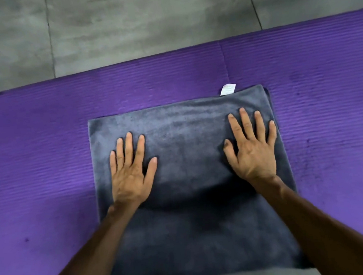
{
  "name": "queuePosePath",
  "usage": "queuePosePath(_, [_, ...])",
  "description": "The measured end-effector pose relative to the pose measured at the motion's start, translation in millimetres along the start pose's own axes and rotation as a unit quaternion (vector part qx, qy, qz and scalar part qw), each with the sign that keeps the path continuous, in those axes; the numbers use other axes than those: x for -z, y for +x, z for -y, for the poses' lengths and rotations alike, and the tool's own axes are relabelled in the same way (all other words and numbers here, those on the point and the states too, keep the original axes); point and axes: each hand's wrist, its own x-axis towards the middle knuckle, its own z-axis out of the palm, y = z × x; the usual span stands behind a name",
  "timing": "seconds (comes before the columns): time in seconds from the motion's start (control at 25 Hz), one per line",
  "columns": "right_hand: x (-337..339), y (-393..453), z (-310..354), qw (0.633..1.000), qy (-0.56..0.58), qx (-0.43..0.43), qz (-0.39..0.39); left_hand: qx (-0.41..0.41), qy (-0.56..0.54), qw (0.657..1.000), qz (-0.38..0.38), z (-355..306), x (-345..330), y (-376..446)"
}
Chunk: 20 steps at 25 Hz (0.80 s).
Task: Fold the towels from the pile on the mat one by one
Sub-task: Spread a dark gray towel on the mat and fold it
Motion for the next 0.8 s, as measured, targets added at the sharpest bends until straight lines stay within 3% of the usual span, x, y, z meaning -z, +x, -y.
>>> queuePosePath(0.24, [5.8,0.1,2.2,0.997,-0.030,-0.006,0.066,0.007,-0.009,1.000,0.001,1.9,1.0,-8.7])
queuePosePath(0.36, [9.5,0.7,3.9,0.994,-0.031,-0.007,0.105,-0.020,-0.002,1.000,-0.021,10.8,-8.7,-87.6])
queuePosePath(0.48, [20.5,4.6,2.7,0.986,-0.005,-0.017,0.163,0.036,-0.026,0.999,-0.025,31.9,-14.6,-187.0])
queuePosePath(0.56, [22.2,-6.3,7.5,0.989,-0.001,-0.026,0.144,0.070,-0.037,0.997,-0.013,44.6,-14.9,-217.3])
queuePosePath(0.6, [20.0,-21.1,14.3,0.995,-0.003,-0.018,0.099,0.071,-0.042,0.997,-0.003,49.5,-15.5,-221.8])
queuePosePath(0.68, [12.5,-77.1,31.2,0.998,0.011,0.059,0.033,0.063,-0.040,0.997,-0.001,54.1,-14.0,-225.2])
queuePosePath(0.76, [-2.0,-151.9,31.1,0.990,0.015,0.134,0.038,0.068,-0.044,0.997,-0.004,53.8,-15.7,-231.4])
queuePosePath(0.8, [-6.7,-180.2,19.8,0.991,0.012,0.131,0.039,0.074,-0.045,0.996,-0.011,51.6,-16.3,-234.8])
